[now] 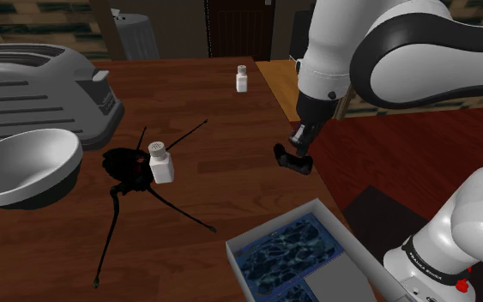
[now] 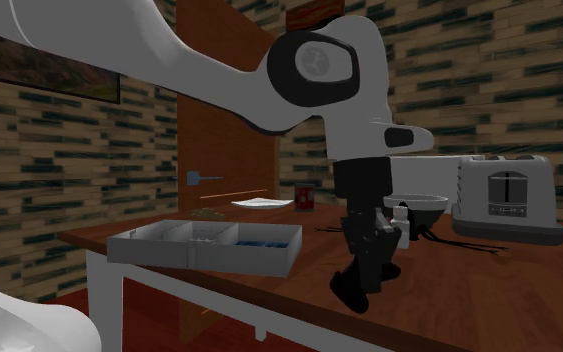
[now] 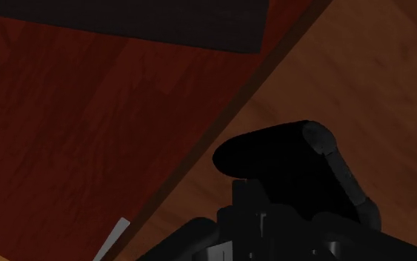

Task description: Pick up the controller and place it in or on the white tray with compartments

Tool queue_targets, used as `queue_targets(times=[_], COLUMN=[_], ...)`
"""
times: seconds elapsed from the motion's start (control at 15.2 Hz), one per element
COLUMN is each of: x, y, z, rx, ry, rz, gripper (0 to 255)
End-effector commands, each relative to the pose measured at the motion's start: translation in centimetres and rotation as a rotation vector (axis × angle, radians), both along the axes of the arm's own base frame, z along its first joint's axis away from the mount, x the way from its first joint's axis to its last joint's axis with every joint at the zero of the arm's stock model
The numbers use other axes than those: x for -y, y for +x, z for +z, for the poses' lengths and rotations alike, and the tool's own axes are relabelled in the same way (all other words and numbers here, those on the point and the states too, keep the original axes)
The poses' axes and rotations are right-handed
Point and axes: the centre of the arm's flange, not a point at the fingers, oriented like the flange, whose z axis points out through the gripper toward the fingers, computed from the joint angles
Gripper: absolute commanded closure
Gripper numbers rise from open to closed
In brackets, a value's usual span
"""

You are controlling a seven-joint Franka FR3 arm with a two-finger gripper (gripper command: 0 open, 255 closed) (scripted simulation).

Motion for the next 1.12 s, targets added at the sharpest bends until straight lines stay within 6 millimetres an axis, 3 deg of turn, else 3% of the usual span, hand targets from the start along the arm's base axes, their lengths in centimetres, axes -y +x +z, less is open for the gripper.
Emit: queue_targets(times=[0.0, 0.13, 0.2, 0.33, 0.53, 1.06], x=[0.0, 0.0, 0.0, -4.3, -11.3, -9.7], y=[0.0, 0.0, 0.0, 2.3, 4.9, 4.1], z=[-0.1, 0.0, 0.0, 1.0, 0.9, -2.7], rx=[-0.004, 0.0, 0.0, -0.137, -0.344, -0.344], ry=[-0.002, 0.0, 0.0, -0.134, -0.334, -0.334], rz=[0.0, 0.0, 0.0, 0.113, 0.283, 0.283], gripper=[255, 255, 0, 0, 0, 0])
